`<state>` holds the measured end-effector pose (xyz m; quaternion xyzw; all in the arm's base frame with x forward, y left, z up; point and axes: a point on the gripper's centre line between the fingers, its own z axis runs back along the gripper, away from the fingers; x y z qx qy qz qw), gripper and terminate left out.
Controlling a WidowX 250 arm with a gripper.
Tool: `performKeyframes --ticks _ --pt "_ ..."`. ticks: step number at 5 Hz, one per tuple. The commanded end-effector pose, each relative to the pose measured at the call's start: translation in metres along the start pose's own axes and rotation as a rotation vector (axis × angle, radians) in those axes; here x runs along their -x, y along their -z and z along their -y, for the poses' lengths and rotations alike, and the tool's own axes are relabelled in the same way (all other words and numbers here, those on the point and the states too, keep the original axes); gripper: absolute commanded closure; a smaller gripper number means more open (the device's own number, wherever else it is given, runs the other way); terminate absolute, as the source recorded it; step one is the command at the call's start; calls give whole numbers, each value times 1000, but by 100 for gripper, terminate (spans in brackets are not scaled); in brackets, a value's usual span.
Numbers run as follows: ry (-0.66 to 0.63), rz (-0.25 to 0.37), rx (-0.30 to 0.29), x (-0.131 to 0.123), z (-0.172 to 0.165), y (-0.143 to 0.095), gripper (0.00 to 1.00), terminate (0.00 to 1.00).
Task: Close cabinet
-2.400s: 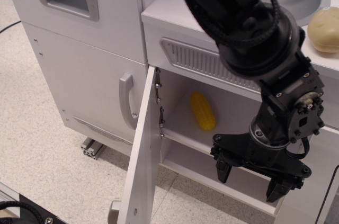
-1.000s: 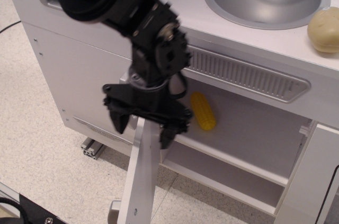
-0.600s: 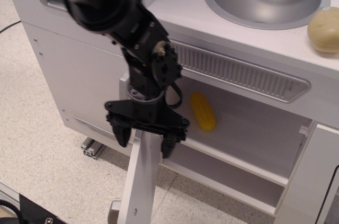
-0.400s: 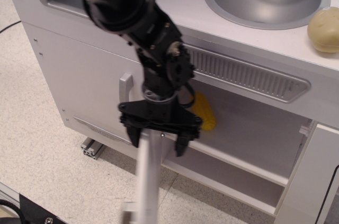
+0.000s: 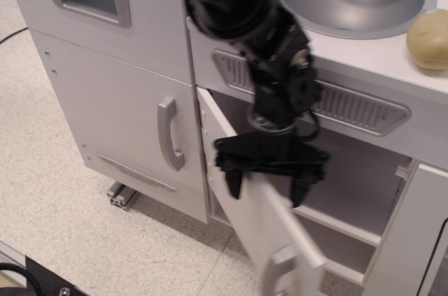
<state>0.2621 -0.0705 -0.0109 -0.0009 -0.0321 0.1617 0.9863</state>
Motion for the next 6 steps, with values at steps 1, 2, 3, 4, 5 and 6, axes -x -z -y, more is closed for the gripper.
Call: performKeyframes --ticks 1,2,3,4,5,6 --pt "81 62 111 10 13 -55 0 0" --pt "180 43 100 38 -9 -61 0 0" --pt "302 45 52 61 -41 -39 0 0" --pt "358 68 -18 68 -60 -5 0 0" --pt "329 81 -23 60 -54 19 0 0" --pt "272 95 -14 48 -39 26 0 0"
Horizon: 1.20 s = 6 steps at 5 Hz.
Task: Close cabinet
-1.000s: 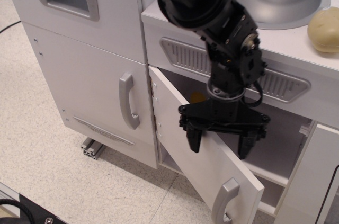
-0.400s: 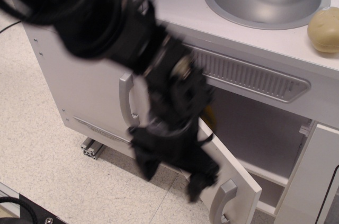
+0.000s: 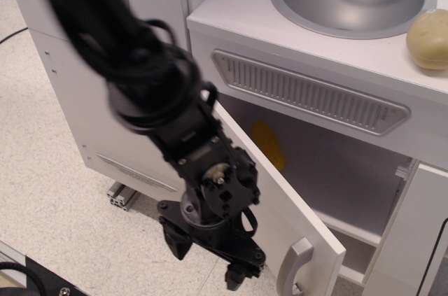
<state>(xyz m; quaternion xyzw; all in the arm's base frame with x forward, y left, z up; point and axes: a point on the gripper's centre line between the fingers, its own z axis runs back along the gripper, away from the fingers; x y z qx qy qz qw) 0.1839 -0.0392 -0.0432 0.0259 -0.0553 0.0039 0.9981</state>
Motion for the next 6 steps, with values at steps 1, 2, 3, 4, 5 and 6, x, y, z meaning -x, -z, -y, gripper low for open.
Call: performKeyframes --ticks 1,2,3,4,5,6 --pt "-118 46 22 -43 23 5 0 0" --pt "-159 55 30 -61 35 9 0 0" --pt "-189 72 35 -81 49 16 0 0" --pt "-234 89 41 -100 60 19 0 0" --pt "-271 96 41 -116 66 21 0 0" --pt "-268 100 63 -121 72 21 0 0"
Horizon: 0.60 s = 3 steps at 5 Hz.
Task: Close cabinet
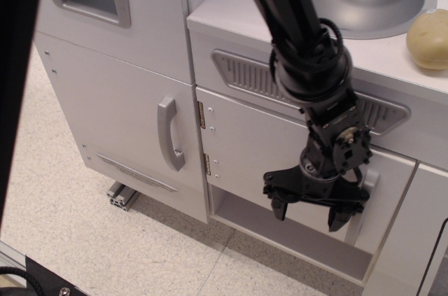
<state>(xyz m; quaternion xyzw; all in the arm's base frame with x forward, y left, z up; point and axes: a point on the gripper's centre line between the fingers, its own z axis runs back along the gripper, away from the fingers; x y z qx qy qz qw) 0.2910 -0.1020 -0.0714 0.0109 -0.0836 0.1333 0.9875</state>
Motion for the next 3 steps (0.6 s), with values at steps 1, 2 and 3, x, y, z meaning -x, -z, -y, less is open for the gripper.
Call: performKeyframes --ticks 1,2,3 --pt "35 58 63 -4 2 -28 0 0" --pt "87 16 55 22 -21 -39 0 0" --pt "116 8 48 34 -34 -44 0 0"
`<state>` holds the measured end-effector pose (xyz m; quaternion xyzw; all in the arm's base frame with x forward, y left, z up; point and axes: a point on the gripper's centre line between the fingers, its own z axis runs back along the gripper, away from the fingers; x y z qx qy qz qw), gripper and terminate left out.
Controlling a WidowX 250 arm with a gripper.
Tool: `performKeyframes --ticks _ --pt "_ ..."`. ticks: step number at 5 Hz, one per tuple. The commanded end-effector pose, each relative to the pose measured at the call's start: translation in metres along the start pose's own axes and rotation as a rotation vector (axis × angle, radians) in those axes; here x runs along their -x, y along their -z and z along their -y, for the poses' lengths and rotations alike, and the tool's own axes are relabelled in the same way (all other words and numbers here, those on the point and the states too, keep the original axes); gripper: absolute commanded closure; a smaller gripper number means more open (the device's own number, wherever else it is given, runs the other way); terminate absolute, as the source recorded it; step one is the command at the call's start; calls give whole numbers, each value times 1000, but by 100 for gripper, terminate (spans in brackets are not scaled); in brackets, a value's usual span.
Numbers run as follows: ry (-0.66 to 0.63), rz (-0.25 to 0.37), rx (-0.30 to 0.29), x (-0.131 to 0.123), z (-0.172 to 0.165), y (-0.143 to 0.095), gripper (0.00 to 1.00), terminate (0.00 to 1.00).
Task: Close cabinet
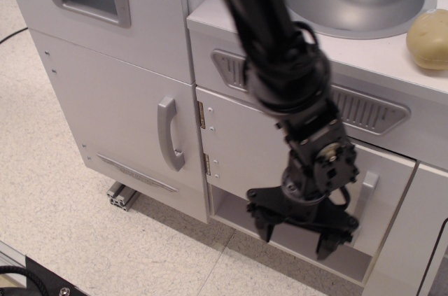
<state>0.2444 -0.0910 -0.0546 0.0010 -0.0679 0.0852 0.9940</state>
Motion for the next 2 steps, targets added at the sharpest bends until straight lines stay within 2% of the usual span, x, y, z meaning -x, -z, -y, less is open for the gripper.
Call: performKeyframes --ticks 1,2 --pt "22 43 22 -2 -11 -21 0 0" --pt "22 43 22 -2 -11 -21 0 100"
